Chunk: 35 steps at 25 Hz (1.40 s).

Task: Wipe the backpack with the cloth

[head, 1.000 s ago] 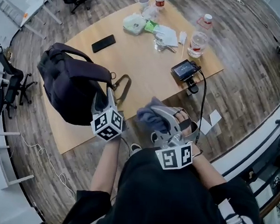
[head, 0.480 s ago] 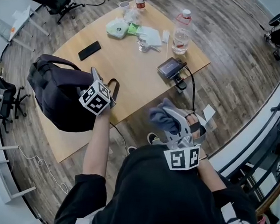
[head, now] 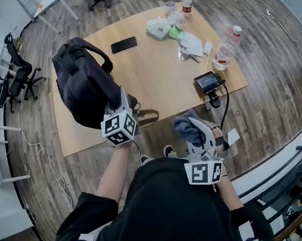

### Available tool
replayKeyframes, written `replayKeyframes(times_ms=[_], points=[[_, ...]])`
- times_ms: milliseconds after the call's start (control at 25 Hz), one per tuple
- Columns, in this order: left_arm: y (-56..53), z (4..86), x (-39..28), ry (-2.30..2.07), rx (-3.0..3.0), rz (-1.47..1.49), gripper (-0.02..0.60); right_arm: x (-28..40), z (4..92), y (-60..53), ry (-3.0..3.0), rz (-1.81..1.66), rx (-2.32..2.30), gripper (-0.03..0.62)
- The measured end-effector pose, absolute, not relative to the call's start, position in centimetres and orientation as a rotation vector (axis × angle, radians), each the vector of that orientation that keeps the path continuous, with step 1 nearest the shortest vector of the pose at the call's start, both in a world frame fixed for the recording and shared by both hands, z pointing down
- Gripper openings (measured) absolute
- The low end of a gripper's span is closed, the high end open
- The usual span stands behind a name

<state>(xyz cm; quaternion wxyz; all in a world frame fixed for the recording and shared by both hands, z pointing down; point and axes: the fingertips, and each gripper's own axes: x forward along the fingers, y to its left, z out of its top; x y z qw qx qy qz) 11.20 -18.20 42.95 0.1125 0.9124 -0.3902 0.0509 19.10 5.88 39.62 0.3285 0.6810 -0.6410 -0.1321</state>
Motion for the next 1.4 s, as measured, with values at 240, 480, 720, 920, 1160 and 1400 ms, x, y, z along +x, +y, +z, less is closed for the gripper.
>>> replayKeyframes(times_ms=[240, 480, 720, 920, 1160, 1400], points=[[-17.0, 43.1, 5.3, -1.131, 2.726, 0.221, 0.044, 15.9, 37.6, 0.2, -2.04, -0.278, 1.849, 0.066], [-17.8, 43.5, -3.3, -1.132, 2.595, 0.181, 0.043, 18.1, 38.7, -4.6, -2.551, 0.476, 2.086, 0.066], [-21.1, 43.2, -12.3, -1.217, 2.486, 0.138, 0.043, 16.7, 38.4, -8.0, -2.557, 0.398, 1.994, 0.066], [-21.8, 43.2, -14.8, -1.361, 2.563, 0.278, 0.044, 14.5, 44.0, -12.4, -2.669, 0.524, 1.852, 0.066], [-18.9, 43.0, -12.7, -1.309, 2.664, 0.335, 0.048, 17.0, 58.2, -17.3, -2.062, 0.206, 1.521, 0.066], [-16.1, 44.8, -10.7, -1.064, 2.637, 0.201, 0.155, 14.1, 56.6, -15.8, -2.15, 0.142, 1.143, 0.264]])
